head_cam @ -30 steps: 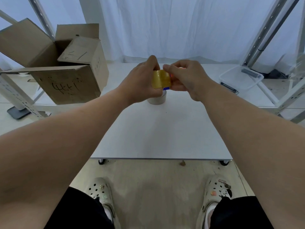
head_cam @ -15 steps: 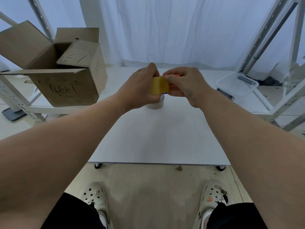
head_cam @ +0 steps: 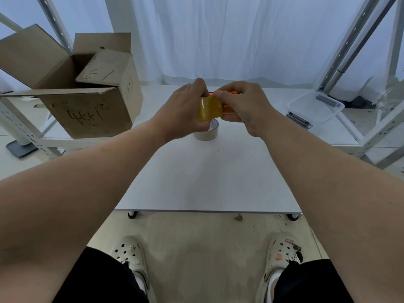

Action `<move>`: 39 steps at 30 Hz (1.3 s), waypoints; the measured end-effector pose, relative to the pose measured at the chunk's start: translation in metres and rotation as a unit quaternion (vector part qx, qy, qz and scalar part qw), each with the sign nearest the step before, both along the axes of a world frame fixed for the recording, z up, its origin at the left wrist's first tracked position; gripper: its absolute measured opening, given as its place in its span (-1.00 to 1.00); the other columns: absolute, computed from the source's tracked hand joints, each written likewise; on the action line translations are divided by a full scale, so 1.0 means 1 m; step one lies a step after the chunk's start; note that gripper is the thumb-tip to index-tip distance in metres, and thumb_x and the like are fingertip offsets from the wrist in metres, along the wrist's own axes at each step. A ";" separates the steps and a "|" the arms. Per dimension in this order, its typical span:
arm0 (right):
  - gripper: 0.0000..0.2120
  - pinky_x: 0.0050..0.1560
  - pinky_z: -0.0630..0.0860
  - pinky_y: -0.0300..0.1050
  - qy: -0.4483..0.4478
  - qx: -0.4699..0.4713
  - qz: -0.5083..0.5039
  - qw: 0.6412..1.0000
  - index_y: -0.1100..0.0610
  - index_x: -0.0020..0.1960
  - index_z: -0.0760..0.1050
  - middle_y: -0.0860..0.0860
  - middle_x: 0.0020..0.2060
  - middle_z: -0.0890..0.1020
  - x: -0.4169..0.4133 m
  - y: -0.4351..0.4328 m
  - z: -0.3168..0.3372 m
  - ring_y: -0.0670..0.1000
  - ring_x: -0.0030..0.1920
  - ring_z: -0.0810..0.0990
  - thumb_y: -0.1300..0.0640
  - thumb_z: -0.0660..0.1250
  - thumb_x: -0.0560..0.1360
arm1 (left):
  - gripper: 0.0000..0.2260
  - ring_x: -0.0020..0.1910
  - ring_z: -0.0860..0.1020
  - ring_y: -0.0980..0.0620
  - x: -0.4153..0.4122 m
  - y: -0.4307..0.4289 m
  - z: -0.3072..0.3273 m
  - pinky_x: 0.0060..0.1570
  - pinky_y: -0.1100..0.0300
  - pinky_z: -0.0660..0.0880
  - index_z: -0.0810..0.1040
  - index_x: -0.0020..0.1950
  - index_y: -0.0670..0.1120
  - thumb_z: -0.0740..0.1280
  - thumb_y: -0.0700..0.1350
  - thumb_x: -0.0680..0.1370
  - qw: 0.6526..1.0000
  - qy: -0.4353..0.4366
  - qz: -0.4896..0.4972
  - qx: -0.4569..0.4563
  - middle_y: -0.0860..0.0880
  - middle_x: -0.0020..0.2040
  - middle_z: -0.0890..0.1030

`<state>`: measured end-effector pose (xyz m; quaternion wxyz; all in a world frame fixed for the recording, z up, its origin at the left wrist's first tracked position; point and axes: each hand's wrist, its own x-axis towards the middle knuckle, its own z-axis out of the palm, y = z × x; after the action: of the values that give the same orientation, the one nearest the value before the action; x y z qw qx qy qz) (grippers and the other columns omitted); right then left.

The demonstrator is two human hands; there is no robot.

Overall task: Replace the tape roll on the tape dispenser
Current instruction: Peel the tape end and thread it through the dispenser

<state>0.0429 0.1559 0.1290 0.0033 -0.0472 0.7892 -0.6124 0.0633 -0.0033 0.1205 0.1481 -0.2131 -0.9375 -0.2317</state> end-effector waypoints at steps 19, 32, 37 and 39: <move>-0.78 -0.18 0.65 -0.21 -0.024 -0.007 0.012 1.000 0.12 0.07 0.52 0.07 0.04 0.57 -0.003 0.001 -0.007 0.06 0.02 0.63 0.14 0.43 0.45 | -0.51 -0.12 0.41 -0.04 -0.006 0.000 0.002 -0.28 0.28 0.35 0.34 0.08 -0.16 0.51 -0.05 0.31 0.999 -0.033 0.001 0.023 -0.01 -0.09 0.44; -0.88 -0.20 0.67 -0.14 0.027 -0.003 -0.030 0.999 0.08 -0.08 0.58 0.12 0.02 0.62 -0.001 0.000 -0.009 0.11 -0.01 0.66 0.25 0.32 0.48 | -0.48 -0.11 0.43 -0.04 -0.003 0.002 0.004 -0.26 0.20 0.40 0.33 0.10 -0.15 0.53 -0.04 0.31 0.999 -0.029 0.001 0.028 -0.04 -0.05 0.46; -0.70 -0.16 0.62 -0.26 0.051 0.024 -0.005 0.998 0.09 0.13 0.53 -0.01 -0.01 0.57 0.000 -0.002 -0.006 -0.01 0.00 0.61 0.04 0.45 0.44 | -0.48 -0.06 0.47 -0.08 -0.007 -0.001 0.006 -0.24 0.14 0.47 0.33 0.13 -0.17 0.52 -0.09 0.32 0.999 -0.019 0.009 0.037 -0.10 -0.02 0.49; -0.73 -0.13 0.62 -0.24 0.047 0.021 -0.005 0.999 0.09 0.13 0.52 0.00 -0.01 0.57 0.001 -0.002 -0.007 0.02 0.04 0.61 0.08 0.42 0.46 | -0.48 -0.07 0.47 -0.07 -0.008 -0.001 0.004 -0.25 0.16 0.46 0.32 0.13 -0.17 0.52 -0.09 0.32 0.999 -0.027 0.010 0.040 -0.09 -0.03 0.48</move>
<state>0.0441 0.1542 0.1224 -0.0364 -0.0718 0.8014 -0.5927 0.0557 -0.0040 0.1246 0.1333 -0.1911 -0.9333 -0.2732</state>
